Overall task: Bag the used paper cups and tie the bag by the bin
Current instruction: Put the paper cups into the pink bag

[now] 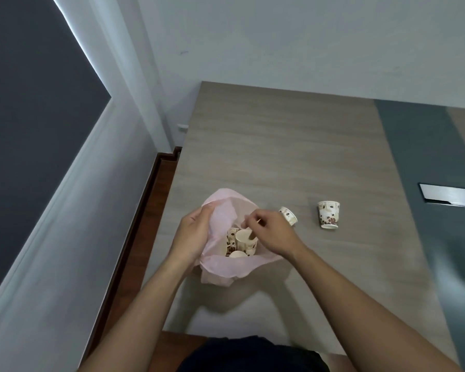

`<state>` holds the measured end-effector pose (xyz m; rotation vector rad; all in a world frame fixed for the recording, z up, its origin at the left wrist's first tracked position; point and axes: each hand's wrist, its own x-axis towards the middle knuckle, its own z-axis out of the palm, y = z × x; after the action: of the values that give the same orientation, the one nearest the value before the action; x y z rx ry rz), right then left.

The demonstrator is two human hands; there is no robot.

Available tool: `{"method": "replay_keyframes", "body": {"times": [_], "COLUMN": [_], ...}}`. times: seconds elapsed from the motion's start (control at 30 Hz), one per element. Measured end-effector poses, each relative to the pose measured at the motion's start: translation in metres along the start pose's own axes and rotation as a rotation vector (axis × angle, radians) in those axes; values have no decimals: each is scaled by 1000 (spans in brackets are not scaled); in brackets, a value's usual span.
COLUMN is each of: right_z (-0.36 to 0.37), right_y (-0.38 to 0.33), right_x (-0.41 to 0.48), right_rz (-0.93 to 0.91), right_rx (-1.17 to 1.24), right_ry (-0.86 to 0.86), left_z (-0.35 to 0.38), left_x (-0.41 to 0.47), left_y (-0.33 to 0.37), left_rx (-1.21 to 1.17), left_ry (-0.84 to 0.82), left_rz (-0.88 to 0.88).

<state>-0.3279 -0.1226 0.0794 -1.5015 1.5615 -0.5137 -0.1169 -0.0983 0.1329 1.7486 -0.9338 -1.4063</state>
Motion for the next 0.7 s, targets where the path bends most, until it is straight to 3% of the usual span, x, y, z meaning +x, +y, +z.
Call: {"method": "replay_keyframes", "body": {"times": [0.1,0.23,0.43,0.53,0.7], "right_z": [-19,-24,3,15,31], "right_y": [15,46,102,116,126], "right_x": [10,24,36,36,45], "right_rz": [68,155,258,340,276], "right_rx": [30,-30,-85,-102,-234], "right_ry": [163,229,127,68,7], "left_z": [-5,-10,-19,-23,-30], "left_x": [4,9,17,10,10], "left_y": [-8,-13,-30,-29,-33], "left_rx": [48,140,500,640,622], "left_ry": [-2,42,97,16,20], "left_rz": [8,22,185,225,9]}}
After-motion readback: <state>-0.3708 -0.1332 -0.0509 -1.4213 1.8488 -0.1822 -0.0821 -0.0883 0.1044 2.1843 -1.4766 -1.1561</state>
